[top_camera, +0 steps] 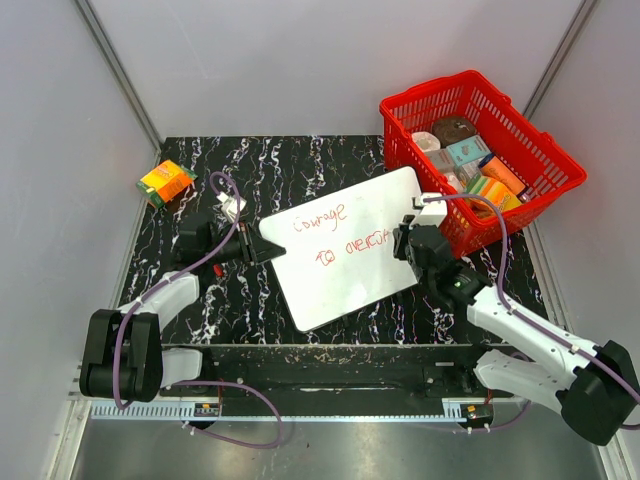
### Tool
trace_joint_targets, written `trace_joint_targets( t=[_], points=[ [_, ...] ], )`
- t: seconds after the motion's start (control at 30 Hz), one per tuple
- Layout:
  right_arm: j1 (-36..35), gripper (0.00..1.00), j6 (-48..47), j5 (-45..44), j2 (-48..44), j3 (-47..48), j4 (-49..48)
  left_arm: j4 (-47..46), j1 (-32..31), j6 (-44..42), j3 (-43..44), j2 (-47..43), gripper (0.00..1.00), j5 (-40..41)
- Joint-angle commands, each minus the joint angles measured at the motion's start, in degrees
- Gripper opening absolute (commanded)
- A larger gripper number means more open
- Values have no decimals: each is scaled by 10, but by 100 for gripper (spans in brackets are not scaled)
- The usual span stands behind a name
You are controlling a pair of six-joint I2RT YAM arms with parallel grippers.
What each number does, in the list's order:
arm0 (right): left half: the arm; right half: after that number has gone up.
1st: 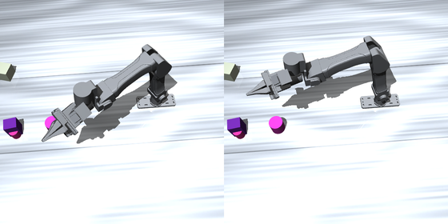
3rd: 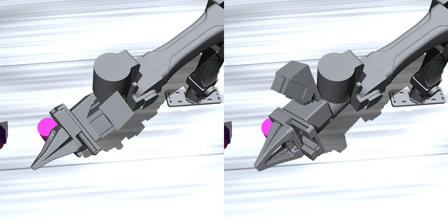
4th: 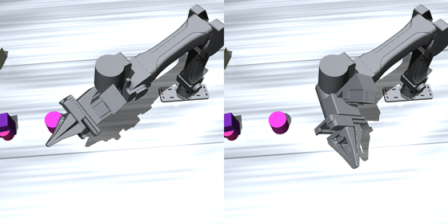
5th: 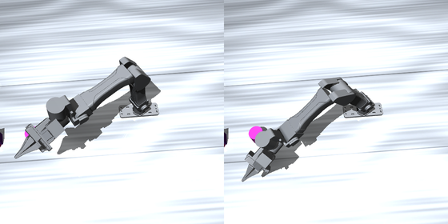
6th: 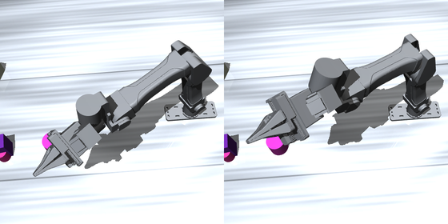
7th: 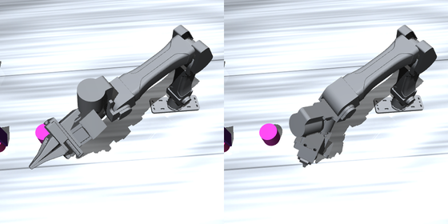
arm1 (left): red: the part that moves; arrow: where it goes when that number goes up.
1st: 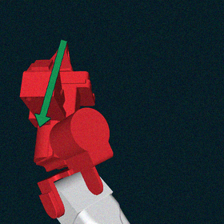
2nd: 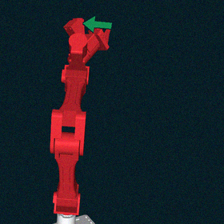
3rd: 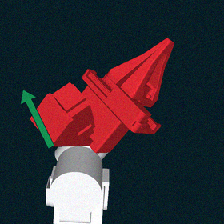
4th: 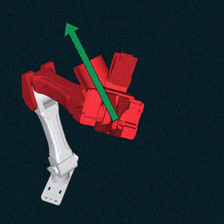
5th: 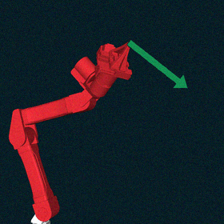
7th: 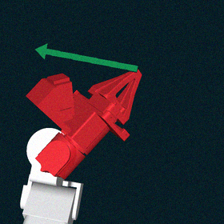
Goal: Write a sentence on the whiteboard
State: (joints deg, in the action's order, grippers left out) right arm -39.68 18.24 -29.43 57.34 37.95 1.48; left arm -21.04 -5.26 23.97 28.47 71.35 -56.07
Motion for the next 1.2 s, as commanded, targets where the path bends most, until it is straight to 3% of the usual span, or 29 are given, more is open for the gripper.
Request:
trace_joint_targets(
  t=[0.0,0.6,1.17],
  points=[
    [5,0,-4,-7,7,17,-25,-7,-11,-132,-14,4,0,98],
    [5,0,27,16,-8,-22,31,0,-12,-136,-14,2,0,99],
    [5,0,18,5,-9,-4,20,2,-17,-138,-14,1,0,105]
  ],
)
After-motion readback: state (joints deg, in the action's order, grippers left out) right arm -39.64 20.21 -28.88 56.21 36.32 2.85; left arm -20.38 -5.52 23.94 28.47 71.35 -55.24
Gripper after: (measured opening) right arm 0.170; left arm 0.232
